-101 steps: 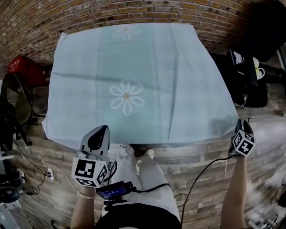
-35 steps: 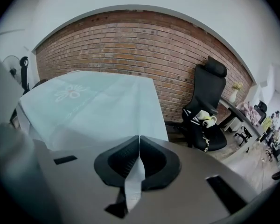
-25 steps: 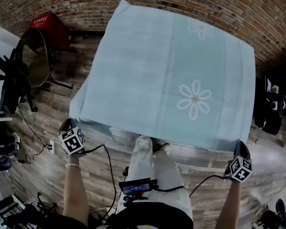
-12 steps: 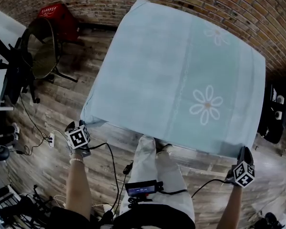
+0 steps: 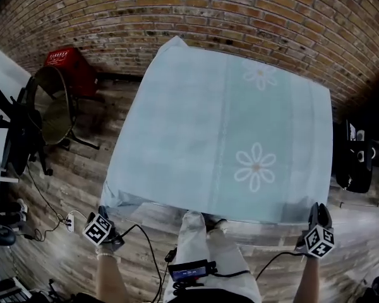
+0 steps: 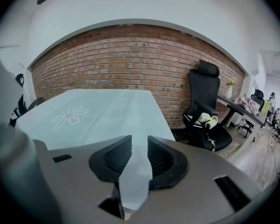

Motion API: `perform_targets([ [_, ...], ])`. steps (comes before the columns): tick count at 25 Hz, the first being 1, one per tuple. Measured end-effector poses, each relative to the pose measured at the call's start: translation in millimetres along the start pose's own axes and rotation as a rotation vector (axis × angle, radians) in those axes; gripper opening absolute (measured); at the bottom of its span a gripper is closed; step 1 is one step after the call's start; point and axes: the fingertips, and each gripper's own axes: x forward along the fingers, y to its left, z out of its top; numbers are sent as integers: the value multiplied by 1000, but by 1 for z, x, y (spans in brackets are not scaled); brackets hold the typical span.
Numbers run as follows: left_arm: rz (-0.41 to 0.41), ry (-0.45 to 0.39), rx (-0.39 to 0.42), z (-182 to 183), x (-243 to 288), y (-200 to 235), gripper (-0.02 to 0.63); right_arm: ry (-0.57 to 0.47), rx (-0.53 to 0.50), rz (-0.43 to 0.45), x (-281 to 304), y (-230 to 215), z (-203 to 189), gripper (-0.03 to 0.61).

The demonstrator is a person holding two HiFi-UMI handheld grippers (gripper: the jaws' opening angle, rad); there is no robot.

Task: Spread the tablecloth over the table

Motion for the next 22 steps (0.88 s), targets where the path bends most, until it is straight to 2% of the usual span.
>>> perform_targets([
  [3,-18,-48,-157,8,-7,6,189,-25,10,13,-2,2,7,120],
  [4,-34,-55,-165,11,-10,4,139,-28,10,16,-3,1,8,120],
  [5,-44,-60,-142,15,-14,2,58,-28,8,20,-4,1,9,120],
  [6,-44,-65,-106,17,-18,-1,18,-27,4,26,-4,0,10,120],
  [9,-34,-62,-52,17,-26,-2,18,-22,-9,45,-1,-1,11,120],
  [11,5,-40,-32,10,-30,4,18,-17,-12,56,1,-1,9,120],
  [14,18,-55,-36,9,-41,10,39,-17,-10,73,7,0,8,120],
  [15,4,-69,-45,12,-46,11,82,-16,-13,79,7,2,7,120],
  [16,-8,-85,-38,17,-52,10,85,-15,-19,85,8,4,8,120],
  [19,-75,-172,42,43,-71,-14,19,-19,-44,103,8,12,13,114],
  [22,-225,-255,85,70,-89,-67,15,-38,-55,124,8,24,20,104],
])
